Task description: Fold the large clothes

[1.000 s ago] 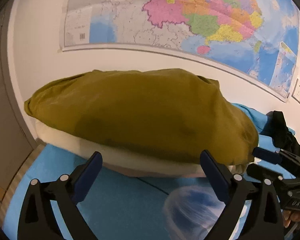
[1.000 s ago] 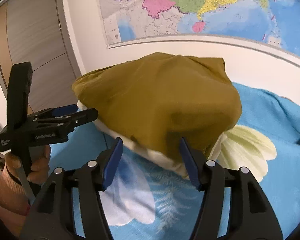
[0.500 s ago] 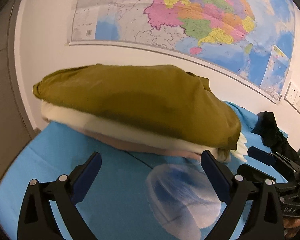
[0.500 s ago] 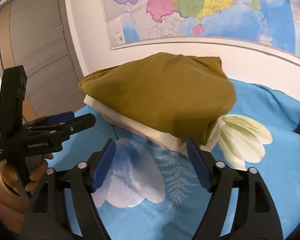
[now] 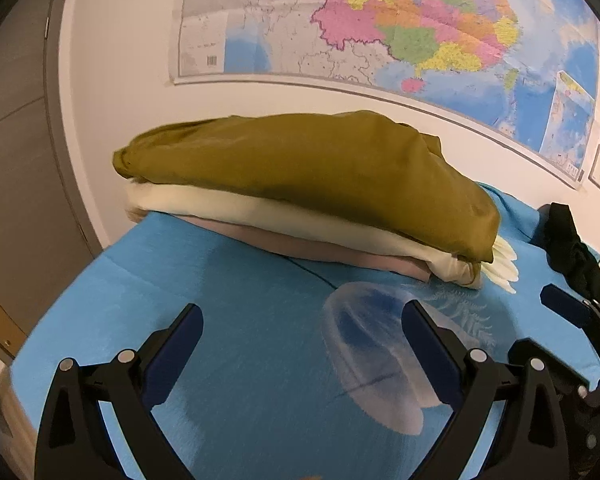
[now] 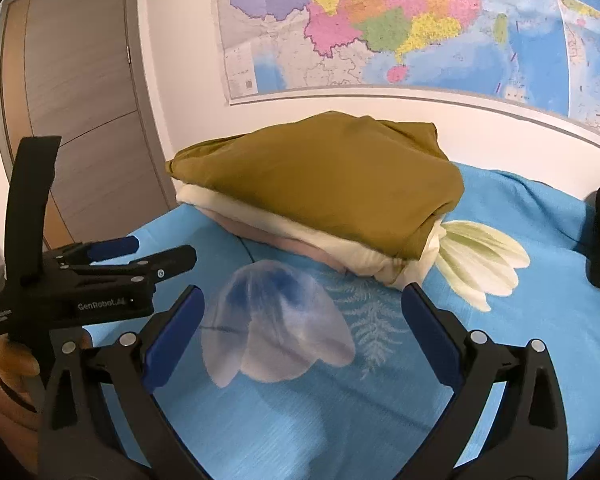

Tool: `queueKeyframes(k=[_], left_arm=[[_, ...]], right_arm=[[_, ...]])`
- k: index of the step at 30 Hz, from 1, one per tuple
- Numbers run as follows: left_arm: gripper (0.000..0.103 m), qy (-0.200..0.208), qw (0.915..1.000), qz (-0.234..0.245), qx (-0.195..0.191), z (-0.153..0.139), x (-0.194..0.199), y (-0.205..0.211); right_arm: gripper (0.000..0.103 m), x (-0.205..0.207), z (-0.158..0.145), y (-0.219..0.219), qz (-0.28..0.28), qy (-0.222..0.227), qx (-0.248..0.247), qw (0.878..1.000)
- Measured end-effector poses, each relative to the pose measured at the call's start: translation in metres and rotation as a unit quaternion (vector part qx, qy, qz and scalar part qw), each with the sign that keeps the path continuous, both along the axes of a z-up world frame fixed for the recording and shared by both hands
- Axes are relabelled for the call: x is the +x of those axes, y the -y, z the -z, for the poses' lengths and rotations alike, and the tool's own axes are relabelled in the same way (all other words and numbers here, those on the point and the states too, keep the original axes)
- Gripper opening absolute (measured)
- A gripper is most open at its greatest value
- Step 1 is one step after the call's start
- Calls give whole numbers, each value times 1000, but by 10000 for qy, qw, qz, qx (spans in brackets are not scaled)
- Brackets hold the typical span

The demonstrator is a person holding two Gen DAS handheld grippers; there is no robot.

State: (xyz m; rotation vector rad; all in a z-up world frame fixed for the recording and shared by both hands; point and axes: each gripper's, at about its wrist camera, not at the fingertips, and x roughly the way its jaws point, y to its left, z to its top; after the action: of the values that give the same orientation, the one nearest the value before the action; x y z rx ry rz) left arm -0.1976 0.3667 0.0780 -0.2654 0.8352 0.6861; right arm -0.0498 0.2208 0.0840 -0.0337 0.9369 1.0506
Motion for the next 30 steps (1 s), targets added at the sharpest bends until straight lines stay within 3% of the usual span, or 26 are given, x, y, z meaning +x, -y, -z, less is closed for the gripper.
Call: queueKeyframes(k=[6,30], left_arm=[[96,33,9997,46,232,-10,-8,13],[96,107,9994,221,233,-15,-19,25]], right_arm=[[97,-8,-2,10,122,-15,36,9999],[97,-25,-9,20,163,11,85,9998]])
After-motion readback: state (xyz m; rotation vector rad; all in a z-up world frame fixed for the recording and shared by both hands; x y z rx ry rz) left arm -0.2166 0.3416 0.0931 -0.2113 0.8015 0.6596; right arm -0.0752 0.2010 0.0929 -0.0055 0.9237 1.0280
